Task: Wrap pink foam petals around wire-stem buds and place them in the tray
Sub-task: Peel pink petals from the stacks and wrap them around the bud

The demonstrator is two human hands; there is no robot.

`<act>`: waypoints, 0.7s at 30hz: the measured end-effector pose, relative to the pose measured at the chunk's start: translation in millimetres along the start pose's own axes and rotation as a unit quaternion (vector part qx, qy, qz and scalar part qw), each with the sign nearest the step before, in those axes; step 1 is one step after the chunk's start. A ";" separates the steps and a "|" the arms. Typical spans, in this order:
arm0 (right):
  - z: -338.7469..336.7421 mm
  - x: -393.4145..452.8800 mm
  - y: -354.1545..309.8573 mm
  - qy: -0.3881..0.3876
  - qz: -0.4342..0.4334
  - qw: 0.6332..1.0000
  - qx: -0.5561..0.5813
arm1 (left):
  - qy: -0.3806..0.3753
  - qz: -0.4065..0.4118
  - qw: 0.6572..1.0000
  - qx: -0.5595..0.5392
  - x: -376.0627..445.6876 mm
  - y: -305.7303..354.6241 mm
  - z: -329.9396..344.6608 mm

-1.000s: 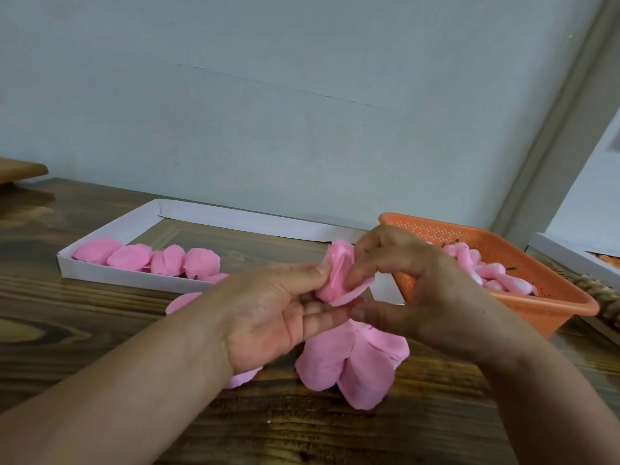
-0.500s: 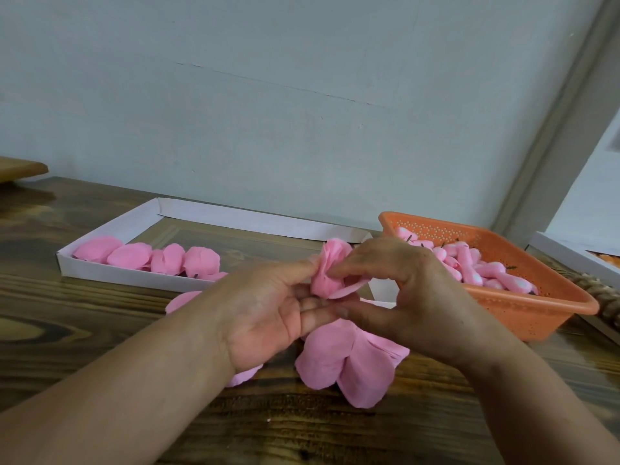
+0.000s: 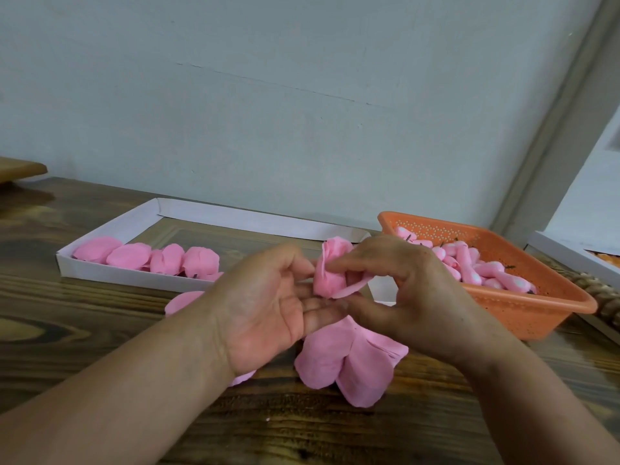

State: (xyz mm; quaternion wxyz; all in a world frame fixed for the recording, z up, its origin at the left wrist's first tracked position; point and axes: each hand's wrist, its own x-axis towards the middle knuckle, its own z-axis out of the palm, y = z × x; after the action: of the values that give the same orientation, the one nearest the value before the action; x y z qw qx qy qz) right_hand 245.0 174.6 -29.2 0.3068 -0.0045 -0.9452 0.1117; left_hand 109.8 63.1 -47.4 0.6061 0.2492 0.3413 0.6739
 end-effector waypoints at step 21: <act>-2.9 0.1 -1.7 -0.006 0.009 1.000 0.009 | -0.001 -0.005 1.000 0.025 0.8 -2.4 0.7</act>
State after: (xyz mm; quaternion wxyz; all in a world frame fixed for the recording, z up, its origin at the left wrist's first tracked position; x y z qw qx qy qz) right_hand 246.7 173.6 -26.5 0.2999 -0.0092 -0.9460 0.1231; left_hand 111.8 64.0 -48.9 0.6032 0.2629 0.3588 0.6620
